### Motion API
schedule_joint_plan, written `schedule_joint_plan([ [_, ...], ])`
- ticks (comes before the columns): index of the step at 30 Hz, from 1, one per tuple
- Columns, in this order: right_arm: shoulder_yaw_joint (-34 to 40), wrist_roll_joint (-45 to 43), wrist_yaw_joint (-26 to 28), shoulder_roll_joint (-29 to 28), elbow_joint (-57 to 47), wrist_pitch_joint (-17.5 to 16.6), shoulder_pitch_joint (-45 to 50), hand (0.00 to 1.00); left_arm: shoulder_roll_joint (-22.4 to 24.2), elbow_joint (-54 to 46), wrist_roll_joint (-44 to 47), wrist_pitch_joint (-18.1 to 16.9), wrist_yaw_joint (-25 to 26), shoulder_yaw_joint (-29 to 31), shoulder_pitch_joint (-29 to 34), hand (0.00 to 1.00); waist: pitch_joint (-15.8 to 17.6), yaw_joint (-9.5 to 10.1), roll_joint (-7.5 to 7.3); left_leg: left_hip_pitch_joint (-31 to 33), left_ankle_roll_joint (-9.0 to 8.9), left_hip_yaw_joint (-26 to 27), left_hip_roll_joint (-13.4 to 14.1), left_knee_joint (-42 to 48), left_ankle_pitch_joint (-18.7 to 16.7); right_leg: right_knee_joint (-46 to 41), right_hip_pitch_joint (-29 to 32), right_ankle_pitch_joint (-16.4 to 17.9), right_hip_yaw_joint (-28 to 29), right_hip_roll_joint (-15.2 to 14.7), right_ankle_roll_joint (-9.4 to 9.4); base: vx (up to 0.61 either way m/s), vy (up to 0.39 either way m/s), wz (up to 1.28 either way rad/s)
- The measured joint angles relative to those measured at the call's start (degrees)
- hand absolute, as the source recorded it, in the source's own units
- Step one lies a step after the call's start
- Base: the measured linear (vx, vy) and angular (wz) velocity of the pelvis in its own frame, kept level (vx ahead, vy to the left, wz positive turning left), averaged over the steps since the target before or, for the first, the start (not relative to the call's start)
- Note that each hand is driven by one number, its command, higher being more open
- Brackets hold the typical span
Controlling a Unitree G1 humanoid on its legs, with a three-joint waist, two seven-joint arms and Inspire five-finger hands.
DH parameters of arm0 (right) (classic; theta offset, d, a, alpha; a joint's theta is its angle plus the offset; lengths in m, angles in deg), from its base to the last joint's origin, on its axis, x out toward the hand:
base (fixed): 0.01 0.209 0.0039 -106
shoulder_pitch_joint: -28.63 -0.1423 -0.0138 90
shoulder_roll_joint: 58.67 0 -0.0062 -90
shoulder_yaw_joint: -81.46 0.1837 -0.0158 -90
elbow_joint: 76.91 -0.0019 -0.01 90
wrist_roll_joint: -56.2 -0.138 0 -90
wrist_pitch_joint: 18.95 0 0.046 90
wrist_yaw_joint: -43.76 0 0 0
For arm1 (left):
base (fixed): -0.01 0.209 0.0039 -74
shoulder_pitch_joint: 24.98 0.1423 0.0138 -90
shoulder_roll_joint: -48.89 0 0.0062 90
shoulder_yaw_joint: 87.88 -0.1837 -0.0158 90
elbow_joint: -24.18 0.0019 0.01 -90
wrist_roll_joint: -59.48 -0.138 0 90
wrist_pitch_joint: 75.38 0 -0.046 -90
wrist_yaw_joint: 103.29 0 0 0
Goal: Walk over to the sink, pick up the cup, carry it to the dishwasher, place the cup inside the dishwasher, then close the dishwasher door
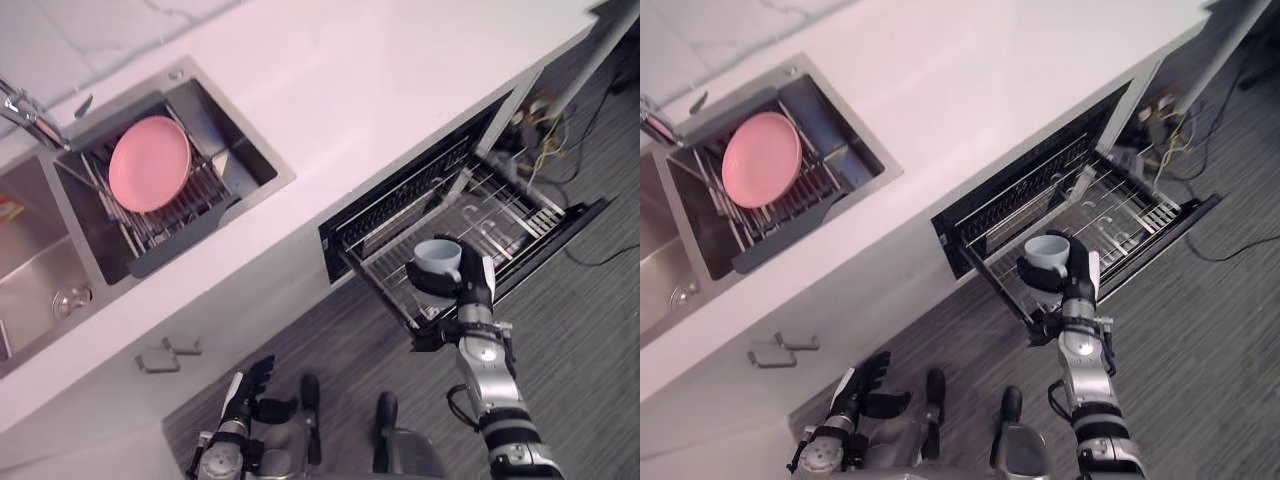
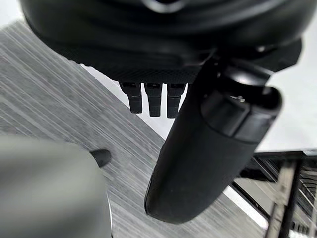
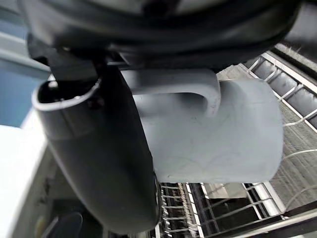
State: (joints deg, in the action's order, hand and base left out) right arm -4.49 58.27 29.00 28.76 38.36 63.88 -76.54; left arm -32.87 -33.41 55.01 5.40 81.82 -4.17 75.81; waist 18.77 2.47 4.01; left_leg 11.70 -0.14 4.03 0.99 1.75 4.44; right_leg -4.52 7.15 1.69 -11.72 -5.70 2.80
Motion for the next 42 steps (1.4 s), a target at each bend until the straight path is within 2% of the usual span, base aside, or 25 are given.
schedule_joint_plan([
  [4,-0.85,0.48,-1.26,2.93,1.59,0.69,-7.31,0.30,0.76,2.08,0.33,-0.18,0.47,0.33,-2.38,0.90,3.03,1.03,0.70,2.74,0.82,0.10,0.17,1.77,-0.60,-3.08,3.44,0.37,0.18,-0.26,-0.26,-0.10,0.016,-0.01],
  [8,-1.77,1.97,-2.15,4.86,3.08,0.85,-12.18,0.30,1.54,2.65,0.33,-0.50,2.10,0.44,-3.47,0.90,3.59,1.67,0.69,4.72,0.99,0.62,0.29,2.45,-0.40,-5.22,6.21,0.59,0.58,-0.39,-0.52,-0.09,0.014,-0.03],
  [14,-2.29,2.62,-3.43,5.03,5.27,0.99,-13.76,0.30,1.99,4.49,0.33,-1.21,2.68,0.94,-5.19,0.90,4.26,1.93,0.62,5.85,1.05,0.46,0.40,1.77,0.49,-6.22,8.17,0.79,0.63,-0.39,-0.69,-0.01,0.003,-0.02],
  [18,-2.30,2.63,-3.51,5.02,9.31,2.59,-14.26,0.30,2.28,4.45,0.33,-1.23,3.51,0.81,-5.64,0.90,4.27,2.38,0.63,5.85,0.93,0.11,0.34,0.79,1.25,-6.19,8.49,0.81,0.33,-0.38,-0.72,0.02,0.000,0.03],
  [24,-2.31,3.06,-3.52,4.98,13.41,3.23,-17.35,0.30,2.31,4.43,0.61,-1.31,4.41,0.72,-6.42,0.90,4.98,2.47,0.63,5.88,0.85,-0.24,0.28,-0.34,2.10,-6.35,8.95,0.84,0.08,-0.38,-0.76,0.00,0.000,0.02],
  [25,-2.28,4.04,-3.55,5.02,14.49,3.24,-18.40,0.90,2.30,4.48,0.62,-1.30,4.57,0.72,-6.77,0.90,5.41,2.50,0.62,5.88,0.86,-0.29,0.29,-0.47,2.23,-6.49,9.05,0.86,0.06,-0.38,-0.80,-0.02,0.000,0.03],
  [30,-2.28,4.29,-3.45,4.75,17.03,3.60,-19.27,0.90,2.32,4.53,0.67,-1.31,4.77,0.08,-7.90,0.90,5.52,3.13,0.61,5.89,0.81,-0.64,0.25,-2.15,3.32,-6.81,9.81,0.93,-0.25,-0.37,-0.90,-0.01,-0.001,0.02],
  [42,-2.16,1.74,-3.46,3.43,18.15,3.81,-19.28,0.90,2.44,5.14,1.13,-1.22,4.88,-1.04,-7.98,0.90,5.52,2.97,0.59,3.21,0.60,-1.36,0.29,-5.77,5.33,-6.68,8.50,0.95,-0.78,-0.16,-0.96,0.00,-0.002,0.02],
])
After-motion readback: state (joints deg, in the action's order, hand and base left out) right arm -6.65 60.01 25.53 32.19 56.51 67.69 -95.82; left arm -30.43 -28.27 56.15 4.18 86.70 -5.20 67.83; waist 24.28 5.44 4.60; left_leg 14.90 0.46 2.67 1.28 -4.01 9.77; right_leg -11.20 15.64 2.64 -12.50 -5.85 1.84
